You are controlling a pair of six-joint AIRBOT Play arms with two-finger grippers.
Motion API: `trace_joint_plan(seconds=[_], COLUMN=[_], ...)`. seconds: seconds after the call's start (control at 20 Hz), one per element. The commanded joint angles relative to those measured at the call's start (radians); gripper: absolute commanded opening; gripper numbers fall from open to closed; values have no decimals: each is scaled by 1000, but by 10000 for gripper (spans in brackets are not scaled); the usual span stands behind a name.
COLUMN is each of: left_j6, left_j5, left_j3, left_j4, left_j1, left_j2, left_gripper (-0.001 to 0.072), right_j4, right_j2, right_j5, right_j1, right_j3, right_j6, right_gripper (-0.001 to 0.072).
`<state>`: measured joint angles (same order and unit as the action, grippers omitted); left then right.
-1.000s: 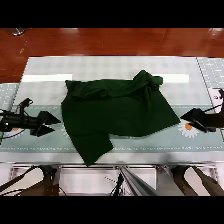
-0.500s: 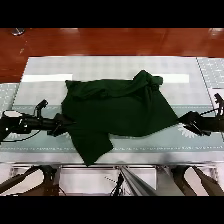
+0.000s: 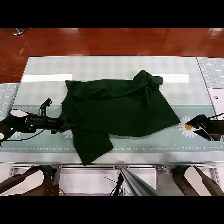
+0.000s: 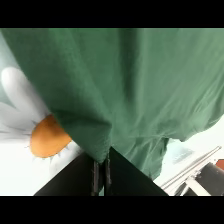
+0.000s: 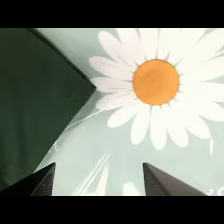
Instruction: Fold the shirts.
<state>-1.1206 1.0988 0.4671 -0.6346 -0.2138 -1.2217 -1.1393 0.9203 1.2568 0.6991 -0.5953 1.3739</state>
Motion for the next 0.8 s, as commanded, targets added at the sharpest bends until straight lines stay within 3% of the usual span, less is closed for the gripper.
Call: trace_joint_plan(seconds=[0.0, 0.15, 0.45, 0.75], left_j6=[22, 36, 36, 36], left_j5=[2, 2, 11, 11], left_j3=[1, 1, 1, 1], left_j4=[69, 89, 90, 90], left_j1=[2, 2, 2, 2], left_j2=[-1, -1, -1, -1], left_gripper=[30, 30, 30, 30], right_j4=[19, 78, 325, 336], right_j2=[76, 186, 257, 329], right_j5=[-9, 19, -56, -89], right_j1=[14, 14, 14, 14], right_j3=[-1, -1, -1, -2], right_j6=[8, -41, -154, -156], right_gripper=[627, 627, 626, 626])
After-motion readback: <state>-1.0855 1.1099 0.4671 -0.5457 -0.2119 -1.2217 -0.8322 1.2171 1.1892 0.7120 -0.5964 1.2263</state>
